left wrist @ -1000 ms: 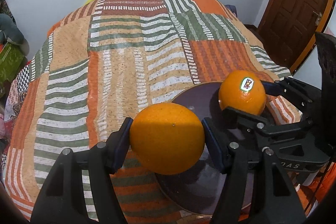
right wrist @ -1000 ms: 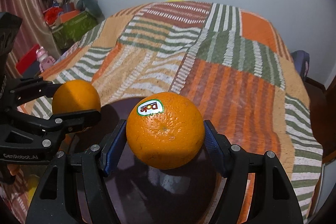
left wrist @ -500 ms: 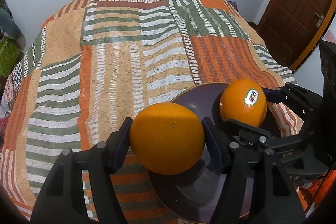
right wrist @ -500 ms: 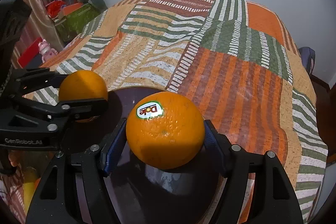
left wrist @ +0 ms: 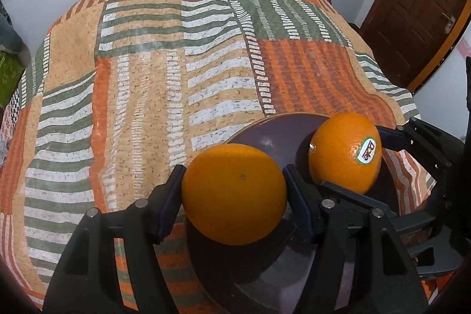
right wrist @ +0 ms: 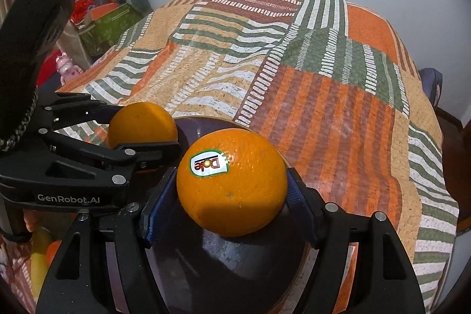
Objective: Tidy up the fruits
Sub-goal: 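Lower both oranges onto the plate and open both tools, then grasp the yellow corn cob with the left tool while the right tool grasps the green corn cob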
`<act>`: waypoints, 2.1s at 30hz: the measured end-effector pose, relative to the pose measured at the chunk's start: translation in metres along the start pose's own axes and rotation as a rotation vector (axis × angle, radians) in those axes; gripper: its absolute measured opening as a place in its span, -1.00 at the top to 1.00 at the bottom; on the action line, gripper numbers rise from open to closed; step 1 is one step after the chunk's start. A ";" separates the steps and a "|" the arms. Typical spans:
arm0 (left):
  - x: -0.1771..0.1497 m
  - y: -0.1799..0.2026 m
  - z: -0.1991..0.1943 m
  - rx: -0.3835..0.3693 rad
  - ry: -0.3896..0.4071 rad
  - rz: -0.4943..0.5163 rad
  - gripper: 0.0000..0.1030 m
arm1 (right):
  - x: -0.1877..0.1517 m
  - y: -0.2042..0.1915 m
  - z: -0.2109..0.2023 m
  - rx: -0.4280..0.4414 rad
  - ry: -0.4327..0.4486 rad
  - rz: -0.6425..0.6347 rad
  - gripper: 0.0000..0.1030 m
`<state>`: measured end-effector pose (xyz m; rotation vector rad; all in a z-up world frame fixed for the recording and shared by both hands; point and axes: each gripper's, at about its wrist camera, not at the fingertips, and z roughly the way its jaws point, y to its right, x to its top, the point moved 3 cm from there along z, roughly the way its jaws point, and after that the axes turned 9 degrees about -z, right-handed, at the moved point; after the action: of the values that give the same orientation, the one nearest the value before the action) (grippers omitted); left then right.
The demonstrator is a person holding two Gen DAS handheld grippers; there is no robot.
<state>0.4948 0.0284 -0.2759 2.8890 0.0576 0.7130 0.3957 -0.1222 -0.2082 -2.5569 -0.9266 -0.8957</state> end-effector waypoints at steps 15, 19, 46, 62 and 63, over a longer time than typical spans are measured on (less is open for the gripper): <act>-0.005 0.002 -0.053 0.023 0.107 0.018 -0.54 | -0.007 -0.008 -0.015 -0.047 -0.016 0.007 -0.58; -0.014 -0.002 -0.073 0.032 0.122 0.019 -0.54 | -0.005 -0.008 -0.026 -0.049 -0.003 0.032 -0.59; -0.132 -0.030 -0.185 0.071 0.169 0.005 -0.65 | -0.062 -0.078 -0.126 -0.121 0.041 0.032 -0.61; -0.188 -0.049 -0.204 0.073 0.151 -0.024 -0.67 | -0.119 -0.119 -0.105 -0.074 -0.084 0.082 -0.61; -0.189 -0.050 -0.204 0.073 0.151 -0.025 -0.68 | -0.120 -0.121 -0.102 -0.068 -0.092 0.084 -0.61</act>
<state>0.2322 0.0940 -0.1928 2.8914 0.1415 0.9425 0.1974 -0.1337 -0.2009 -2.6933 -0.8195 -0.8043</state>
